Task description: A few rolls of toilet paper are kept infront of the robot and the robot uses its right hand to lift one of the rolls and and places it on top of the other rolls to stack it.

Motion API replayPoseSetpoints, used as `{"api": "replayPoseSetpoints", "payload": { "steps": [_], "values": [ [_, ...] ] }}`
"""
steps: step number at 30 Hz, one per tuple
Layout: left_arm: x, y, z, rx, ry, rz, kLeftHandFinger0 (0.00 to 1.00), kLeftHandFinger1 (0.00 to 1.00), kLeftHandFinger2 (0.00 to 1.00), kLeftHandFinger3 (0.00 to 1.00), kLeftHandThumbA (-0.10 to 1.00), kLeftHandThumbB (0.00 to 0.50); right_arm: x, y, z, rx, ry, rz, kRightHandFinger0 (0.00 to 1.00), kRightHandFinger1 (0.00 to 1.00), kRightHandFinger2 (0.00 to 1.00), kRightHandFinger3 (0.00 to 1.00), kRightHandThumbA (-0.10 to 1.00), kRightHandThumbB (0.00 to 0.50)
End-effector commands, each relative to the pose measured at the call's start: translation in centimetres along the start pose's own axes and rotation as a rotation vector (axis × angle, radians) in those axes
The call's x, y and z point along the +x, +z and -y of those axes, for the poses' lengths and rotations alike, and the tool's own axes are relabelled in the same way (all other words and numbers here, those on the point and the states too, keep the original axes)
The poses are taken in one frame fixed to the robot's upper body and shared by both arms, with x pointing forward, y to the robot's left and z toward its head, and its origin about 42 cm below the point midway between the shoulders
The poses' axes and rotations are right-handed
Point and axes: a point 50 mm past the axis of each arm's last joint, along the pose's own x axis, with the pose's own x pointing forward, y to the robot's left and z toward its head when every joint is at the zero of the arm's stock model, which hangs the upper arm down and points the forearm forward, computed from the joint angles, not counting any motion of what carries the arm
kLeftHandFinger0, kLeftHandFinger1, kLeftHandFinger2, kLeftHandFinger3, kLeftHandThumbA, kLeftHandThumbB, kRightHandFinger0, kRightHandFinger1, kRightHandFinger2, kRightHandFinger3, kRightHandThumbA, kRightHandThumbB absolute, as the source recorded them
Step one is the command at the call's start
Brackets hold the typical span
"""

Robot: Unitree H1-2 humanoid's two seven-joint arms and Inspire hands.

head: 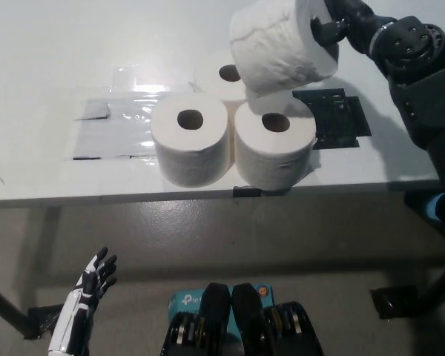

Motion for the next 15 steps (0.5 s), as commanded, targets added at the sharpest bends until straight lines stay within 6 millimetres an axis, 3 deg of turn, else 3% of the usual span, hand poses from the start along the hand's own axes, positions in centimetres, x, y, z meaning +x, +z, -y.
{"api": "replayPoseSetpoints", "payload": {
  "steps": [1,4,6,8,11,15],
  "values": [
    [0.3,1.2,-0.5,0.027,-0.014,0.052,1.00,1.00,1.00,1.00,1.00,0.132,0.3,6.6,2.3,-0.098,-0.067,0.154,0.00,0.26,0.57,0.67,0.25,0.000],
    [0.4,1.2,-0.4,0.025,-0.017,0.055,1.00,1.00,1.00,1.00,1.00,0.124,0.4,6.9,1.9,-0.066,-0.048,0.164,0.00,0.29,0.63,0.91,0.19,0.000],
    [0.5,1.3,-0.4,0.026,-0.018,0.055,1.00,1.00,1.00,1.00,1.00,0.120,0.5,7.0,1.8,-0.046,-0.035,0.178,0.00,0.31,0.69,1.00,0.10,0.000],
    [0.6,1.3,-0.4,0.027,-0.018,0.059,1.00,1.00,1.00,1.00,1.00,0.111,0.7,7.2,1.6,-0.073,-0.022,0.187,0.00,0.34,0.73,1.00,0.07,0.000],
    [0.6,1.4,-0.4,0.034,-0.020,0.065,1.00,1.00,1.00,1.00,1.00,0.113,0.9,7.2,1.1,-0.118,-0.016,0.181,0.01,0.44,0.79,1.00,-0.10,0.000],
    [0.6,1.5,-0.5,0.034,-0.020,0.067,1.00,1.00,1.00,1.00,1.00,0.116,1.1,7.6,1.0,-0.152,0.007,0.162,0.00,0.41,0.73,0.99,-0.08,0.000]
  ]
}}
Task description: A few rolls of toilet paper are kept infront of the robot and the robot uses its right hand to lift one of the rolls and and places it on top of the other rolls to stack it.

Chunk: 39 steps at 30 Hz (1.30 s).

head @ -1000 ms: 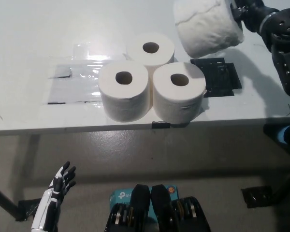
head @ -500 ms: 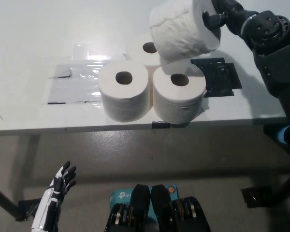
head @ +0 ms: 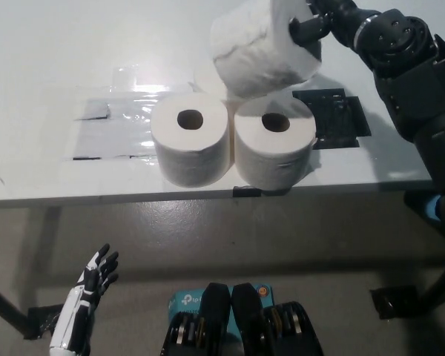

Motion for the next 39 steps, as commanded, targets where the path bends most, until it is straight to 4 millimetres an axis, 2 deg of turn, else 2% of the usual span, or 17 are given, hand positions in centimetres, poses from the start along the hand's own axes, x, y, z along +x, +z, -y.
{"api": "replayPoseSetpoints", "payload": {
  "steps": [1,2,3,5,8,9,25,30,31,34,36,38,39],
  "values": [
    [0.2,1.2,-0.6,0.032,-0.013,0.055,1.00,1.00,1.00,1.00,1.00,0.115,0.2,6.0,2.5,-0.095,-0.022,0.146,0.00,0.41,0.72,0.96,-0.08,0.000],
    [0.2,1.2,-0.6,0.028,-0.012,0.052,1.00,1.00,1.00,1.00,1.00,0.116,0.1,6.1,2.6,-0.131,-0.015,0.154,0.00,0.41,0.72,0.88,-0.07,0.000],
    [0.2,1.2,-0.6,0.027,-0.012,0.051,1.00,1.00,1.00,1.00,1.00,0.118,0.2,6.2,2.6,-0.141,-0.015,0.150,0.00,0.41,0.72,0.88,-0.05,0.000],
    [0.2,1.2,-0.6,0.029,-0.014,0.051,1.00,1.00,1.00,1.00,1.00,0.121,0.2,6.5,2.7,-0.206,-0.013,0.131,0.00,0.38,0.71,0.78,0.06,0.000],
    [0.2,1.2,-0.5,0.032,-0.015,0.052,1.00,1.00,1.00,1.00,1.00,0.116,0.1,6.9,2.8,-0.244,-0.004,0.115,0.00,0.32,0.63,0.59,0.10,0.000],
    [0.2,1.2,-0.5,0.030,-0.014,0.053,1.00,1.00,1.00,1.00,1.00,0.114,0.1,6.9,2.8,-0.241,0.002,0.111,0.00,0.32,0.62,0.58,0.09,0.000],
    [0.5,1.6,-0.6,0.032,-0.017,0.059,1.00,1.00,1.00,1.00,1.00,0.105,-0.1,8.1,3.2,-0.346,0.052,0.121,0.00,0.27,0.58,0.52,0.16,0.000],
    [0.5,1.5,-0.6,0.041,-0.018,0.056,1.00,1.00,1.00,1.00,1.00,0.119,-0.1,8.5,3.1,-0.380,0.069,0.127,0.00,0.29,0.61,0.57,0.19,0.000],
    [0.5,1.6,-0.6,0.039,-0.018,0.057,1.00,1.00,1.00,1.00,1.00,0.109,-0.1,8.6,3.1,-0.391,0.069,0.124,0.00,0.30,0.62,0.58,0.19,0.000],
    [0.4,1.7,-0.6,0.040,-0.018,0.058,1.00,1.00,1.00,1.00,1.00,0.107,-0.1,8.7,2.9,-0.402,0.076,0.122,0.00,0.30,0.64,0.58,0.15,0.000],
    [0.5,1.6,-0.6,0.040,-0.020,0.058,1.00,1.00,1.00,1.00,1.00,0.111,-0.1,8.8,2.7,-0.410,0.076,0.107,0.00,0.30,0.67,0.63,0.18,0.000],
    [0.5,1.7,-0.6,0.039,-0.019,0.058,1.00,1.00,1.00,1.00,1.00,0.107,-0.1,8.9,2.5,-0.431,0.084,0.115,0.00,0.26,0.65,0.64,0.20,0.000],
    [0.5,1.7,-0.6,0.041,-0.020,0.059,1.00,1.00,1.00,1.00,1.00,0.106,0.0,8.9,2.3,-0.444,0.087,0.115,0.00,0.23,0.61,0.60,0.24,0.000]
  ]
}}
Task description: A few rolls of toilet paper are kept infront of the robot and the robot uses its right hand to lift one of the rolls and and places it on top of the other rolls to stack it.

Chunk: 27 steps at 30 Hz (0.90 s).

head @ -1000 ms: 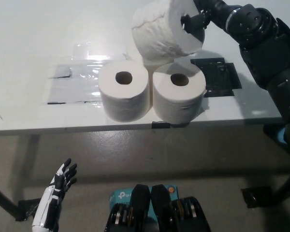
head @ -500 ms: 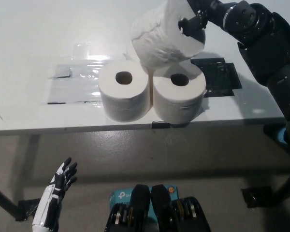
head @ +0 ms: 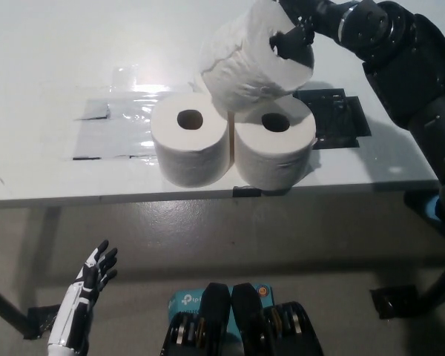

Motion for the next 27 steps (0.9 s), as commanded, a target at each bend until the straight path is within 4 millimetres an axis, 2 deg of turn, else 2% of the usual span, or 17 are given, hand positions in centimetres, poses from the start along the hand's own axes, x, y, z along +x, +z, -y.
{"api": "replayPoseSetpoints", "payload": {
  "steps": [1,3,5,9,12,17,23,27],
  "values": [
    [0.33,1.31,-0.46,0.031,-0.017,0.046,1.00,1.00,1.00,1.00,1.00,0.108,-0.75,4.55,4.64,-0.115,-0.065,0.089,0.00,0.23,0.60,0.59,0.25,0.000],
    [0.37,1.32,-0.39,0.028,-0.018,0.047,1.00,1.00,1.00,1.00,1.00,0.112,-0.71,4.47,4.55,-0.126,-0.050,0.095,0.00,0.21,0.58,0.58,0.25,0.000],
    [0.44,1.36,-0.43,0.024,-0.016,0.055,1.00,1.00,1.00,1.00,1.00,0.103,-0.69,4.64,4.45,-0.155,-0.043,0.088,0.00,0.23,0.59,0.60,0.27,0.000],
    [0.50,1.39,-0.47,0.027,-0.018,0.057,1.00,1.00,1.00,1.00,1.00,0.102,-0.48,4.46,4.09,-0.173,-0.038,0.068,0.00,0.24,0.58,0.57,0.15,0.000],
    [0.45,1.39,-0.50,0.027,-0.017,0.051,1.00,1.00,1.00,1.00,1.00,0.109,-0.32,4.34,3.97,-0.186,-0.026,0.064,0.00,0.22,0.56,0.51,0.11,0.000],
    [0.45,1.29,-0.51,0.025,-0.018,0.054,1.00,1.00,1.00,1.00,1.00,0.108,-0.24,4.27,3.96,-0.214,-0.021,0.055,0.00,0.20,0.54,0.49,0.05,0.000],
    [0.50,1.40,-0.44,0.025,-0.019,0.060,1.00,1.00,1.00,1.00,1.00,0.099,-0.17,4.38,4.05,-0.230,-0.015,0.042,0.00,0.19,0.52,0.46,0.02,0.000],
    [0.51,1.39,-0.39,0.026,-0.019,0.063,1.00,1.00,1.00,1.00,1.00,0.093,-0.12,4.50,3.99,-0.237,-0.020,0.047,0.00,0.24,0.57,0.49,0.05,0.000]
  ]
}}
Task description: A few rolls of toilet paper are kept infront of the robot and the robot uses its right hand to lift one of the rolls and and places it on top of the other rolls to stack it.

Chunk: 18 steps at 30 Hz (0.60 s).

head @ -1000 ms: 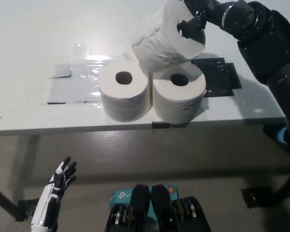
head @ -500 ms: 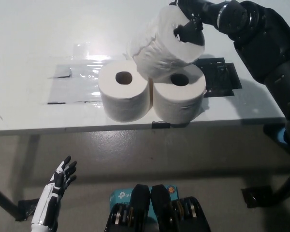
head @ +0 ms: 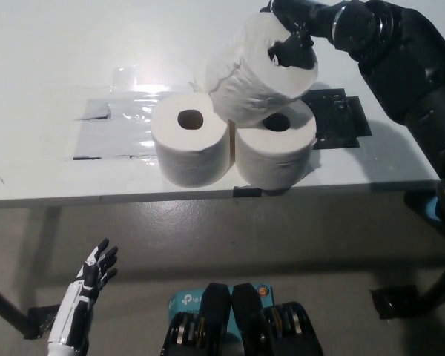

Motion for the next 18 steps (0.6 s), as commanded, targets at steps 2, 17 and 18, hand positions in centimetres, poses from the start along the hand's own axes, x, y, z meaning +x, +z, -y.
{"api": "replayPoseSetpoints", "payload": {
  "steps": [2,17,18],
  "values": [
    [0.4,1.3,-0.4,0.025,-0.021,0.057,1.00,1.00,1.00,1.00,1.00,0.098,-0.8,3.6,4.8,-0.065,-0.073,0.051,0.00,0.23,0.55,0.47,0.16,0.000],
    [0.6,1.5,-0.4,0.027,-0.029,0.071,1.00,1.00,1.00,1.00,1.00,0.094,-0.9,4.8,5.6,-0.016,0.072,0.001,1.00,1.00,1.00,1.00,0.70,0.314],
    [0.6,1.5,-0.4,0.027,-0.028,0.071,1.00,1.00,1.00,1.00,1.00,0.093,-0.9,4.9,5.6,-0.031,0.075,0.002,1.00,1.00,1.00,1.00,0.72,0.321]
  ]
}}
